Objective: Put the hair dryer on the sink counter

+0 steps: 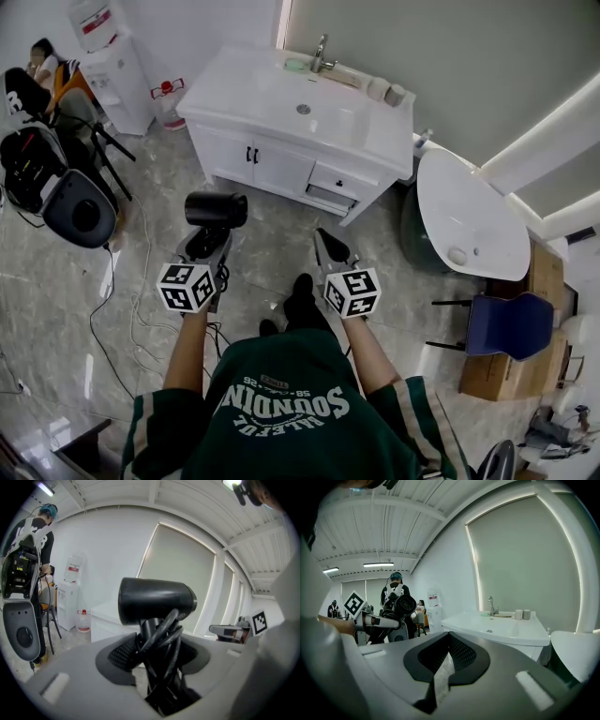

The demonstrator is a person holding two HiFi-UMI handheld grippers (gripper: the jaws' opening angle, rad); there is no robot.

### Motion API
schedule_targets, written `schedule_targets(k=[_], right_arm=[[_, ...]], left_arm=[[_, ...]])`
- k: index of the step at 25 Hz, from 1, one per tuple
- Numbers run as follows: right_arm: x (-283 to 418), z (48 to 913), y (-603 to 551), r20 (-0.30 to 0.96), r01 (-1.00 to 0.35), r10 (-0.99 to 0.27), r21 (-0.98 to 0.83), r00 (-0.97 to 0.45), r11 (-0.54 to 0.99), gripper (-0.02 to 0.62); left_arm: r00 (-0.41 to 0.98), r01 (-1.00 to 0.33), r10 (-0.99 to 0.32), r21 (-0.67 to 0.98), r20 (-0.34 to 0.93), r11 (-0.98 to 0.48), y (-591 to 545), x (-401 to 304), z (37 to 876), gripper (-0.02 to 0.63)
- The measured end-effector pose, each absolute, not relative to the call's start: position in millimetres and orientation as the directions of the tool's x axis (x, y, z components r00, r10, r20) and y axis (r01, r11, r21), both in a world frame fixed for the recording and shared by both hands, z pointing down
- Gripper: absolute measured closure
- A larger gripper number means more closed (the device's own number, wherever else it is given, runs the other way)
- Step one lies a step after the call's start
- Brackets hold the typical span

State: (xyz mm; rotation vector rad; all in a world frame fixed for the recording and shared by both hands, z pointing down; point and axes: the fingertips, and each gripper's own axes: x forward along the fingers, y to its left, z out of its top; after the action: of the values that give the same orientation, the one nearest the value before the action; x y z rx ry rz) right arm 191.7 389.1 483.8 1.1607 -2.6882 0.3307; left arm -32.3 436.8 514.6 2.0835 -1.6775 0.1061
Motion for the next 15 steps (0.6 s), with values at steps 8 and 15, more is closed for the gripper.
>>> schedule_targets(k=[8,15], right_arm=[[176.6,494.6,357.2,0.273,-0.724,-0.675,-0.159,-0.686,0.671,0.592],[157.7,505.7,306.5,0.284,-0.711,-0.655,-0.204,-0.701,0.673,0.592]], left_arm=[[0.257,-0.941,-0.898,0.303,0.356,-0.149,409.9,-41.1,522.0,0.347],[0.242,-0.944,-0.891,0.304,0.384,-0.125,366.7,-57.9,529.7,0.347]])
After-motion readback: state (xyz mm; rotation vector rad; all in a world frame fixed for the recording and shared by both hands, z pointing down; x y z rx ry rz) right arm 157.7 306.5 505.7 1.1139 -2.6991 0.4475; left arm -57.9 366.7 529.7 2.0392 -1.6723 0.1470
